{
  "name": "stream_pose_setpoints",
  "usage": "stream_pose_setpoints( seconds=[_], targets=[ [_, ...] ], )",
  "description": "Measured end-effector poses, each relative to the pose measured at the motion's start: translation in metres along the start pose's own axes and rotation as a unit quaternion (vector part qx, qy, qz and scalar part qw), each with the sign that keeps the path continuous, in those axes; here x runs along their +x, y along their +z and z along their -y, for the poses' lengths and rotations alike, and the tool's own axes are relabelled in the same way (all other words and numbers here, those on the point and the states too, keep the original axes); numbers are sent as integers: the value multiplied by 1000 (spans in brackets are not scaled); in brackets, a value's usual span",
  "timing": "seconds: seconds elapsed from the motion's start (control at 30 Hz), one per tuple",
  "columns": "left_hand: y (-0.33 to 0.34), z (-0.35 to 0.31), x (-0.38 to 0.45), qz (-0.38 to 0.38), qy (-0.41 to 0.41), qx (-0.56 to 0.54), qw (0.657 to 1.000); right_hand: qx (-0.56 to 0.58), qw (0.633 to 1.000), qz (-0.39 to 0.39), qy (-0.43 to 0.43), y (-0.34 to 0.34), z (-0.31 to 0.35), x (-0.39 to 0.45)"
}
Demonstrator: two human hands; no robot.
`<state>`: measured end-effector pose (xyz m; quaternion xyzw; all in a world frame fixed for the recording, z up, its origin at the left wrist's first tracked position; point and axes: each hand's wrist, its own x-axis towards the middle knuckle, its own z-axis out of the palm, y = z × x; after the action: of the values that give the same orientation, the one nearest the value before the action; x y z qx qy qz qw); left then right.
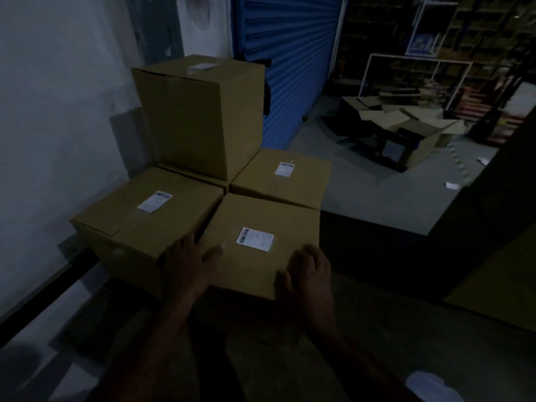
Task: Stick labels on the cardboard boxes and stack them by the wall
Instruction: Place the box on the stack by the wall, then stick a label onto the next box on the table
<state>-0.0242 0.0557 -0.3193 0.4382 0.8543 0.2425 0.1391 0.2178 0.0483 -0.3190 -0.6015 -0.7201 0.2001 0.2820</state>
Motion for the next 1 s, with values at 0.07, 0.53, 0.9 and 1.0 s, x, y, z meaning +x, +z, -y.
stream_pose_setpoints(
  seconds=[0.07,0.53,0.9,1.0],
  targets=[
    [3,7,3,46,-13,-26,999,41,995,19,85,-12,-8,4],
    [27,-57,-96,91,89,-115,985,64,981,-41,180,-110,-76,-58],
    [98,-178,-241,172,191,-72,964,43,951,-149,267,-241,-203,-176],
    [128,-212,-281,216,202,-95,950,22,940,-163,300,-271,-241,-206]
  ],
)
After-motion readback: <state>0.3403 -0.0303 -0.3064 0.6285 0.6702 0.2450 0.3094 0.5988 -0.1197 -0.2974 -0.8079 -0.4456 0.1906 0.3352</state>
